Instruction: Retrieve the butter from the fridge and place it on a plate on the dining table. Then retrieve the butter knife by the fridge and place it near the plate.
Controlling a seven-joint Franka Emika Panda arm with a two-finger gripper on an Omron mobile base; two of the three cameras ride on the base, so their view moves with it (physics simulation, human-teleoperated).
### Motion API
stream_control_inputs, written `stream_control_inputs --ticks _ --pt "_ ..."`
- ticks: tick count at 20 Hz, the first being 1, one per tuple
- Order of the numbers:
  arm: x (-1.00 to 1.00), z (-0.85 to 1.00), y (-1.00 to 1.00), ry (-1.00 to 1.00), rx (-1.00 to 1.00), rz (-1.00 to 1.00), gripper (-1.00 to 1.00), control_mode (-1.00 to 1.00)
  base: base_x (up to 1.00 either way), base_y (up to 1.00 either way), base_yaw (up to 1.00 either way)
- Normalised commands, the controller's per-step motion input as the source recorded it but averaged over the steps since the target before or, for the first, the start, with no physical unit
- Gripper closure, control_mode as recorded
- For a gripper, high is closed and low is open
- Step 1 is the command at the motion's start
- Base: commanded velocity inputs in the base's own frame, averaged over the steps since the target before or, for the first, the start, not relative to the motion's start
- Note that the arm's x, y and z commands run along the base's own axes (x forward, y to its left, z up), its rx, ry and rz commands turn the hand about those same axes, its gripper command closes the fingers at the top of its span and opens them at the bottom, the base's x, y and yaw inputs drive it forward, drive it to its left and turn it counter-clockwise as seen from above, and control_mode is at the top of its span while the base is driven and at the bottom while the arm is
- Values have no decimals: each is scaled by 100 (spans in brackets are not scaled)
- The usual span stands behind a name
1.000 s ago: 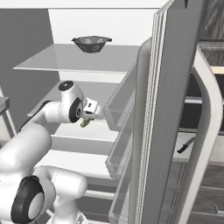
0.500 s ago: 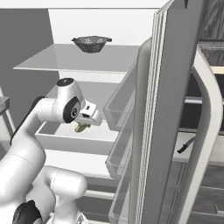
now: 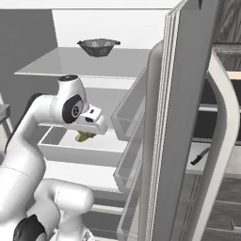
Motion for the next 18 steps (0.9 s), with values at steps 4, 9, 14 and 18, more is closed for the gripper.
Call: stream_control_inputs --ticks 4,9,14,18 --pt "-43 17 0 -14 0 0 100 -100 0 0 0" --pt "-35 16 0 -14 1 0 100 -100 0 0 0" --pt "-1 26 0 2 7 0 100 -100 0 0 0" --pt "-4 8 0 0 1 0 100 -100 0 0 0"
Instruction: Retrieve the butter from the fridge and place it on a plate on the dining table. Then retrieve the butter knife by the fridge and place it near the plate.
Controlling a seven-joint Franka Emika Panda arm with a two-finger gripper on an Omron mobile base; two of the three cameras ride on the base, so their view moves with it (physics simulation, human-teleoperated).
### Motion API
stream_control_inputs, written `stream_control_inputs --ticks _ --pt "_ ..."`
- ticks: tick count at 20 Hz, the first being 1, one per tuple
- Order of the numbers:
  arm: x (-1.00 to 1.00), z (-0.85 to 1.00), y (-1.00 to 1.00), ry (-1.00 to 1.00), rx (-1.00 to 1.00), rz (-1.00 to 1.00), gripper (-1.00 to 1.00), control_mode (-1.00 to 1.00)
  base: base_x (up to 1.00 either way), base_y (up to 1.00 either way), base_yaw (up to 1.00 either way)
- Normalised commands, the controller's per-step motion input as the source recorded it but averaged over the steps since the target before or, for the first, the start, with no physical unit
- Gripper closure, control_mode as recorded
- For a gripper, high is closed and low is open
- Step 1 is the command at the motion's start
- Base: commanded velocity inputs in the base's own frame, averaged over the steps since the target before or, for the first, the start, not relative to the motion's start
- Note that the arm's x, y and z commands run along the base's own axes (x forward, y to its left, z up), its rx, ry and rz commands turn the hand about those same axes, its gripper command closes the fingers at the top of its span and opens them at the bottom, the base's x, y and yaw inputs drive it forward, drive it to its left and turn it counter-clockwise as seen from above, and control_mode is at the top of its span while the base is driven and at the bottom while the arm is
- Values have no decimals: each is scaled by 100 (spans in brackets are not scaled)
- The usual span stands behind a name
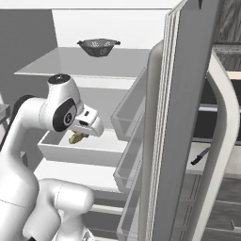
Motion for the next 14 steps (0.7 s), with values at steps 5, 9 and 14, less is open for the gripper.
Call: stream_control_inputs --ticks 5,9,14 --pt "0 0 0 1 0 0 100 -100 0 0 0" --pt "0 0 0 0 0 0 100 -100 0 0 0" --pt "-3 0 0 0 0 0 100 100 -5 0 0"
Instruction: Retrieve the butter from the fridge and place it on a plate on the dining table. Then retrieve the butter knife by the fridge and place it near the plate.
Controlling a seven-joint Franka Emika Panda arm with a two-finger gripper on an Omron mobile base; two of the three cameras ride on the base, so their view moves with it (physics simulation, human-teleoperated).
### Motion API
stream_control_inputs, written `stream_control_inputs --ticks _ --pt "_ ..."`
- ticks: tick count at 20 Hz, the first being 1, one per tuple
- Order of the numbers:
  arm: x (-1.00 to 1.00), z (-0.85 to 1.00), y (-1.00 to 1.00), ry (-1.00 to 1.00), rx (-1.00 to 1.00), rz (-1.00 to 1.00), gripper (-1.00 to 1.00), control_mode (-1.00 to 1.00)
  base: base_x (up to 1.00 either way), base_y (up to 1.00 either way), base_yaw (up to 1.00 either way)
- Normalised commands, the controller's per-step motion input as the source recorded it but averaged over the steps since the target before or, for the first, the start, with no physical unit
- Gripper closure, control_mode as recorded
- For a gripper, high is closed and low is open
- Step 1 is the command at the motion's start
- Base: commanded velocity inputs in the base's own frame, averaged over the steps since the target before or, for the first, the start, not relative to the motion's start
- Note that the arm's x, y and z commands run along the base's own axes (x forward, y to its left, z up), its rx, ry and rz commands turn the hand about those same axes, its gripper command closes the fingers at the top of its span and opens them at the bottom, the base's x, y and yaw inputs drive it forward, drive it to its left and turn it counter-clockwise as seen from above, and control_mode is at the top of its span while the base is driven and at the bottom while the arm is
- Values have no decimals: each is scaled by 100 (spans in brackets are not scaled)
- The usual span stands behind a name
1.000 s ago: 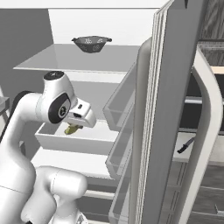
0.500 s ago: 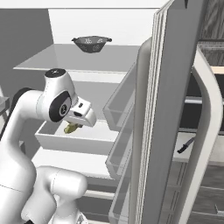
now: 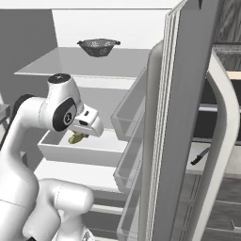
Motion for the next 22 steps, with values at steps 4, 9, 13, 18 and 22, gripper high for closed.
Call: stream_control_inputs --ticks 4,9,13,18,22 --pt "0 0 0 0 0 0 100 100 -69 0 0" --pt "0 0 0 0 0 0 100 100 -73 0 -1" --pt "0 0 0 0 0 0 100 100 -73 0 -13" --pt "0 0 0 0 0 0 100 100 -72 10 -31" --pt "0 0 0 0 0 0 100 100 -58 29 -39"
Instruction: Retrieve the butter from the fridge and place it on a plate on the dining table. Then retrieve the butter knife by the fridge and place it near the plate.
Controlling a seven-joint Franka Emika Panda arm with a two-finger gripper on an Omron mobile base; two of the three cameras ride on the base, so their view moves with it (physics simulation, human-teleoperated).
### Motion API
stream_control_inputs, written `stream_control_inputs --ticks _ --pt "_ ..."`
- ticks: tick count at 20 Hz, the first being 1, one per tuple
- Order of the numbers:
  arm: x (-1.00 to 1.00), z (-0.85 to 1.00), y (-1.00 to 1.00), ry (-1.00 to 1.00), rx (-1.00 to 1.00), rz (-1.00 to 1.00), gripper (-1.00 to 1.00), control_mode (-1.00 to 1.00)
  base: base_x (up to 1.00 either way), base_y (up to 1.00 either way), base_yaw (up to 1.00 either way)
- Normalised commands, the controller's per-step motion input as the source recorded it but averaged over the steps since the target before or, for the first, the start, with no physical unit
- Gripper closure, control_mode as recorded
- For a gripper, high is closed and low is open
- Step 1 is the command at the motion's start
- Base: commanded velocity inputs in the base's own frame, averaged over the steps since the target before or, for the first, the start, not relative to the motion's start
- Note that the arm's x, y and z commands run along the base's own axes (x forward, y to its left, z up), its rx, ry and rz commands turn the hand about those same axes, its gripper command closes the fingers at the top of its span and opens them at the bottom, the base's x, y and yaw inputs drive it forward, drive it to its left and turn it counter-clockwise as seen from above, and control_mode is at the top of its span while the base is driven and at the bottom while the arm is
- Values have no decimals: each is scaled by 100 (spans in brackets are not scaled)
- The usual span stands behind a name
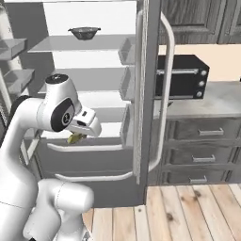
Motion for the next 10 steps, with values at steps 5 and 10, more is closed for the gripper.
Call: stream_control_inputs --ticks 5,10 --pt "0 0 0 0 0 0 100 100 -17 50 -47" --pt "0 0 0 0 0 0 100 100 -5 25 -62"
